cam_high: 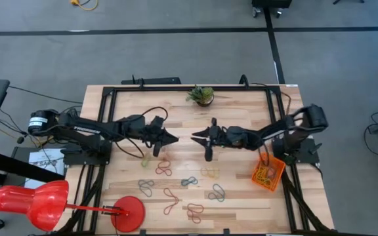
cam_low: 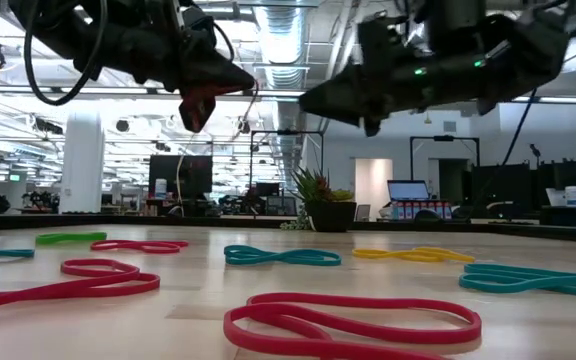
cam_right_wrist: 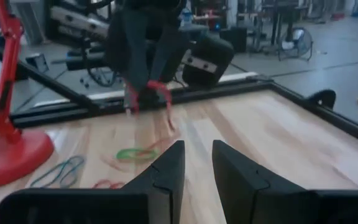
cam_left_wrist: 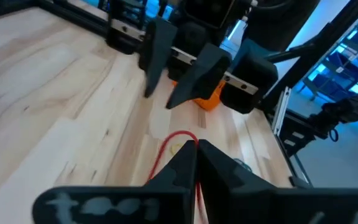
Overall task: Pick and place rubber bands into bin
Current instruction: Put the red rubber band into the orange basket
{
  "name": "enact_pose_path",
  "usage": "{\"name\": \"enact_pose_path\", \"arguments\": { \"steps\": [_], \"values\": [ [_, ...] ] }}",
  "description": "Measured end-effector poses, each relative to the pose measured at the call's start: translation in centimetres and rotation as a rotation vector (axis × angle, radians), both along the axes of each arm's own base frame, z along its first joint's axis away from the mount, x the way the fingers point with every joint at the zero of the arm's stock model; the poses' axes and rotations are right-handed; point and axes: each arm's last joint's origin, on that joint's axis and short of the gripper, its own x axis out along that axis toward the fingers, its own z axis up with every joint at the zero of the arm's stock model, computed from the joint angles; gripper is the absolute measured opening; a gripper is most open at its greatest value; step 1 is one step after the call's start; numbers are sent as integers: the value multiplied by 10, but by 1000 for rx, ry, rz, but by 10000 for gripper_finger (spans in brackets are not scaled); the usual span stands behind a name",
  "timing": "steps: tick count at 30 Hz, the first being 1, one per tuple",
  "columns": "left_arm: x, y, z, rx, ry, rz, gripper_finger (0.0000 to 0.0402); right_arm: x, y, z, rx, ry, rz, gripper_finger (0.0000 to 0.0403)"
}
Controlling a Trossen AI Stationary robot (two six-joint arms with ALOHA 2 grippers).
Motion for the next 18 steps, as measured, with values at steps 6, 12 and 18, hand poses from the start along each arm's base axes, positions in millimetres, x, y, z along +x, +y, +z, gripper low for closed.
{"name": "enact_pose_path", "arguments": {
  "steps": [6, 12, 18],
  "values": [
    [0, -5, -3, -5, 38, -29, 0, 36, 5, -8, 11, 0, 105, 75],
    [-1, -8, -6, -8, 77, -40, 0, 58, 9, -9, 22, 12, 199, 75],
    [-1, -11, -6, 3, 76, -62, 0, 61, 9, -11, 19, 63, 202, 85]
  ]
}}
